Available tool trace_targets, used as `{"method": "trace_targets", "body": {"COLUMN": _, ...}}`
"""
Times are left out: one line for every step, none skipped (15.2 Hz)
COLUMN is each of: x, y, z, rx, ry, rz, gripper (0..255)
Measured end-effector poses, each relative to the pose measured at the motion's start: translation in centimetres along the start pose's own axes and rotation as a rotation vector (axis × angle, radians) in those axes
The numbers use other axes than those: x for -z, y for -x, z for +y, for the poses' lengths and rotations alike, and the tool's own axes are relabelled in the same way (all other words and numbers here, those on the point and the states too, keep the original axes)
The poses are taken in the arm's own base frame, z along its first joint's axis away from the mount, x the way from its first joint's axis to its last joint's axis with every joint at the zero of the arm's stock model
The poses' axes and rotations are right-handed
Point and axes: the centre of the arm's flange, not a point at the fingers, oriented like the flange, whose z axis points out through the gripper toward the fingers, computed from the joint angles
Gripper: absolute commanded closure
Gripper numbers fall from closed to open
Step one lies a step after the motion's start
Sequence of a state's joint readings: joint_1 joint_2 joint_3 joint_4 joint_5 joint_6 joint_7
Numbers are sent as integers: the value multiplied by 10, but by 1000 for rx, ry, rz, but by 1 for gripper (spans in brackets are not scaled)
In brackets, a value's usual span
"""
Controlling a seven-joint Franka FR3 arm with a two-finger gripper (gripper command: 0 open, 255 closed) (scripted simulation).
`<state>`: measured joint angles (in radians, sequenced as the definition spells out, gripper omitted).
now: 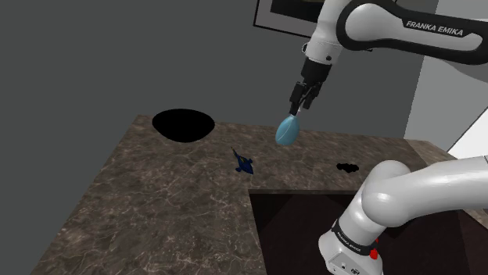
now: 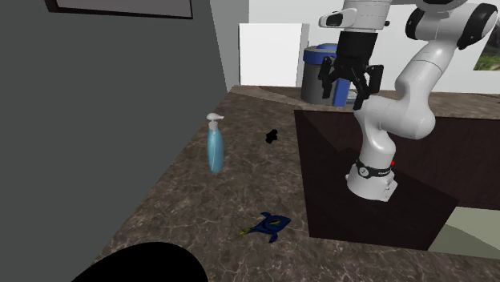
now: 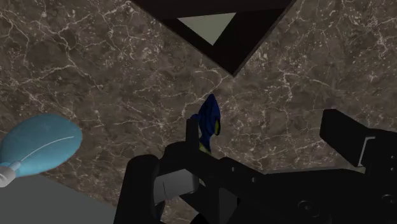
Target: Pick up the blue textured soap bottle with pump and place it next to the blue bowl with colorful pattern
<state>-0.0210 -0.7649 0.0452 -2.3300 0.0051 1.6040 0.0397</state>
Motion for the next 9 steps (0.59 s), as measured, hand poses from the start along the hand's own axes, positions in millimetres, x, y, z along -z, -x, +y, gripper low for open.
{"method": "trace_targets", "body": {"x": 0, "y": 0, "z": 0, "rx": 0, "ry": 0, "rz": 0, "gripper": 0}}
{"method": "trace_targets", "body": {"x": -4, "y": -2, "z": 4, "rx": 8, "ry": 4, "rz": -3, "gripper": 0}}
{"method": "trace_targets", "body": {"x": -10, "y": -3, "z": 12, "rx": 21, "ry": 11, "rz": -6, "gripper": 0}}
{"method": "trace_targets", "body": {"x": -18, "y": -7, "z": 18, "rx": 37, "ry": 19, "rz": -11, "gripper": 0}}
{"method": "trace_targets", "body": {"x": -25, "y": -9, "z": 27, "rx": 54, "ry": 27, "rz": -16, "gripper": 0}}
{"method": "trace_targets", "body": {"x": -31, "y": -13, "z": 37, "rx": 72, "ry": 36, "rz": -21, "gripper": 0}}
{"method": "trace_targets", "body": {"x": -38, "y": -14, "z": 47, "rx": 91, "ry": 44, "rz": -27, "gripper": 0}}
{"method": "trace_targets", "body": {"x": -44, "y": -20, "z": 56, "rx": 109, "ry": 54, "rz": -32, "gripper": 0}}
{"method": "trace_targets", "body": {"x": -49, "y": -26, "z": 63, "rx": 128, "ry": 63, "rz": -37, "gripper": 0}}
